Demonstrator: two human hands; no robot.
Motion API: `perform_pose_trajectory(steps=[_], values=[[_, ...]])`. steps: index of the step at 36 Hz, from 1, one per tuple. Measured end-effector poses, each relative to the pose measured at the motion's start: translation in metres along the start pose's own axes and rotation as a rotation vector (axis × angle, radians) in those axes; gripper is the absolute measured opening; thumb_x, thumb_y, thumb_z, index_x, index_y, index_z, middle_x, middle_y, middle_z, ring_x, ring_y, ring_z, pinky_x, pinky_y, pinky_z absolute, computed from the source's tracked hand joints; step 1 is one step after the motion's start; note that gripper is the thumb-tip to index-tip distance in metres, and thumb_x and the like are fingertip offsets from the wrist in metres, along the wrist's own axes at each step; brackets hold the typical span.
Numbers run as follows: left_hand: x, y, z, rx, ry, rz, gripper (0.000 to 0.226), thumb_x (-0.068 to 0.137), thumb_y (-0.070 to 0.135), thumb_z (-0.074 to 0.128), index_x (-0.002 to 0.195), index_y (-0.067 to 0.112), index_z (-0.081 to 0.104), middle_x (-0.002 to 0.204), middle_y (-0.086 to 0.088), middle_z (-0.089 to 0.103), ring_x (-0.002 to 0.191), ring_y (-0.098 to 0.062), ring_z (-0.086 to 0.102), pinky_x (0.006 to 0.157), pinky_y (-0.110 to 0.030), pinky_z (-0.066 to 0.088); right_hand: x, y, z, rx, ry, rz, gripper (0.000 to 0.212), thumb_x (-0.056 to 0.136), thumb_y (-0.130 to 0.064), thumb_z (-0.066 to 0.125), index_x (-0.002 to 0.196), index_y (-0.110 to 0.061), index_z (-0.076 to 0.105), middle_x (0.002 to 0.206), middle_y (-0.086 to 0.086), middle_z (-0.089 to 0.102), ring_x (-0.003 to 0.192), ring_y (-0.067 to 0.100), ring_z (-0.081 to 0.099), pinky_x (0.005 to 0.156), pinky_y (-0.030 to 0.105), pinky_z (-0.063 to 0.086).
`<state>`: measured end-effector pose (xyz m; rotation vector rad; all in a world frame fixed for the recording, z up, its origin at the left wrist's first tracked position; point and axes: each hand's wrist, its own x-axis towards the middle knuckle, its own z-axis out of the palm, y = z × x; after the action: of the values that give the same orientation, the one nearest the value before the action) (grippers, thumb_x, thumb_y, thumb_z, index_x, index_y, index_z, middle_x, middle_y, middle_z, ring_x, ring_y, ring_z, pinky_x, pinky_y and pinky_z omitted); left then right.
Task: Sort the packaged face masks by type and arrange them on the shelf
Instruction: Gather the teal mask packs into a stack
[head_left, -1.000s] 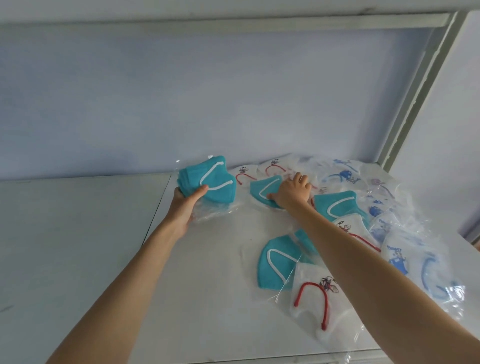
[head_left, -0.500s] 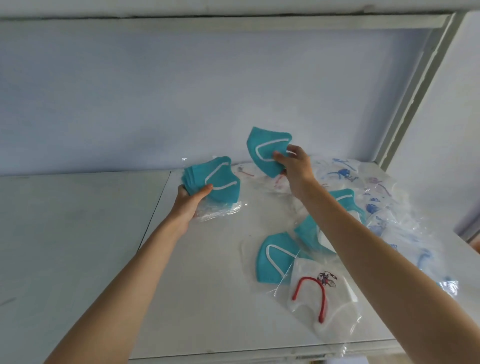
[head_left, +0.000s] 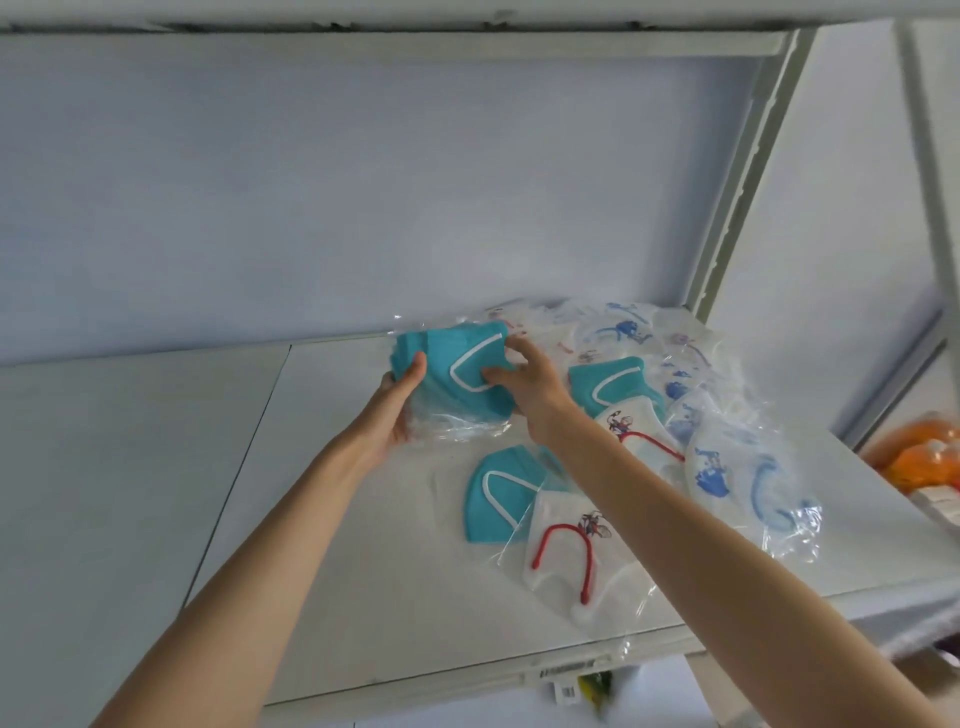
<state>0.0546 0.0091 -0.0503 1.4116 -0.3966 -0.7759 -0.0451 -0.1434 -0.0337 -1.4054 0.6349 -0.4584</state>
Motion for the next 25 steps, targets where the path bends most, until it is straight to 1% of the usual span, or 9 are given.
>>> perform_pose_trajectory(steps=[2,5,7,9,11,13,16,20,25], values=[[-0.003,0.004,0.01,0.027,-0.052,0.022,0.081,0.066,0.072,0.07,0.127,0.02,0.054,0.118,-0.002,0.069,0.109,-0.02,0.066,0.094,-0.044,0.052,-0.001,0.0,-0.002,-0.052,0.023,-0.046,0.051,0.086,-0.006,0.066,0.131,-0.022,0.049,0.105,0.006,0.057,0.074,0.013,0.061,0.056,0.019,0.05],[-0.002,0.007,0.026,0.016,-0.03,0.089,0.039,0.086,0.035,0.067,0.12,0.016,0.063,0.111,-0.006,0.072,0.105,-0.024,0.068,0.081,-0.036,0.059,-0.005,-0.003,-0.004,-0.119,0.031,-0.106,0.05,0.083,-0.014,0.071,0.128,-0.026,0.053,0.112,0.011,0.058,0.092,0.023,0.064,0.078,0.034,0.057],[-0.001,0.009,0.03,-0.027,-0.015,0.122,0.031,0.09,0.021,0.065,0.12,0.014,0.063,0.114,-0.008,0.071,0.106,-0.026,0.067,0.079,-0.034,0.059,-0.005,-0.008,-0.013,-0.169,0.026,-0.118,0.052,0.082,-0.026,0.074,0.129,-0.029,0.053,0.115,0.011,0.058,0.103,0.027,0.062,0.092,0.04,0.053],[0.001,0.01,0.03,-0.061,0.015,0.13,0.029,0.091,0.017,0.064,0.119,0.013,0.062,0.117,-0.009,0.07,0.104,-0.025,0.068,0.079,-0.033,0.059,-0.004,-0.019,-0.033,-0.235,0.068,-0.149,0.052,0.085,-0.037,0.069,0.132,-0.025,0.052,0.113,0.007,0.061,0.104,0.025,0.061,0.092,0.038,0.051],[0.0,0.01,0.028,-0.087,0.044,0.143,0.03,0.091,0.016,0.064,0.121,0.013,0.061,0.118,-0.009,0.069,0.102,-0.023,0.068,0.073,-0.029,0.059,-0.001,-0.031,-0.065,-0.511,0.232,-0.226,0.051,0.089,-0.045,0.061,0.131,-0.018,0.053,0.113,0.005,0.061,0.103,0.023,0.059,0.087,0.033,0.047],[0.0,0.009,0.026,-0.111,0.056,0.154,0.033,0.091,0.016,0.064,0.123,0.012,0.06,0.119,-0.01,0.068,0.103,-0.023,0.067,0.072,-0.028,0.059,0.002,-0.035,-0.102,-0.942,0.415,-0.237,0.058,0.088,-0.052,0.057,0.132,-0.014,0.051,0.125,0.009,0.056,0.115,0.028,0.052,0.093,0.037,0.045],[-0.001,0.008,0.023,-0.112,0.065,0.145,0.034,0.092,0.019,0.062,0.125,0.013,0.058,0.115,-0.007,0.068,0.097,-0.019,0.068,0.067,-0.025,0.058,0.005,-0.03,-0.138,-1.31,0.414,-0.034,0.072,0.084,-0.064,0.053,0.128,-0.007,0.05,0.134,0.015,0.048,0.125,0.035,0.043,0.101,0.046,0.039],[-0.001,0.006,0.028,-0.102,0.049,0.132,0.028,0.092,0.019,0.062,0.119,0.015,0.06,0.112,-0.007,0.068,0.093,-0.017,0.068,0.066,-0.025,0.058,0.009,-0.016,-0.154,-1.349,0.328,0.071,0.073,0.074,-0.073,0.058,0.105,-0.007,0.062,0.128,0.015,0.052,0.116,0.034,0.048,0.098,0.043,0.041],[0.001,0.005,0.034,-0.072,0.066,0.136,0.038,0.089,0.02,0.066,0.126,0.012,0.056,0.12,-0.011,0.067,0.106,-0.025,0.066,0.084,-0.034,0.057,0.019,-0.017,-0.147,-1.193,0.328,0.056,0.063,0.074,-0.062,0.068,0.1,-0.005,0.062,0.093,0.006,0.061,0.083,0.021,0.058,0.062,0.028,0.042]])
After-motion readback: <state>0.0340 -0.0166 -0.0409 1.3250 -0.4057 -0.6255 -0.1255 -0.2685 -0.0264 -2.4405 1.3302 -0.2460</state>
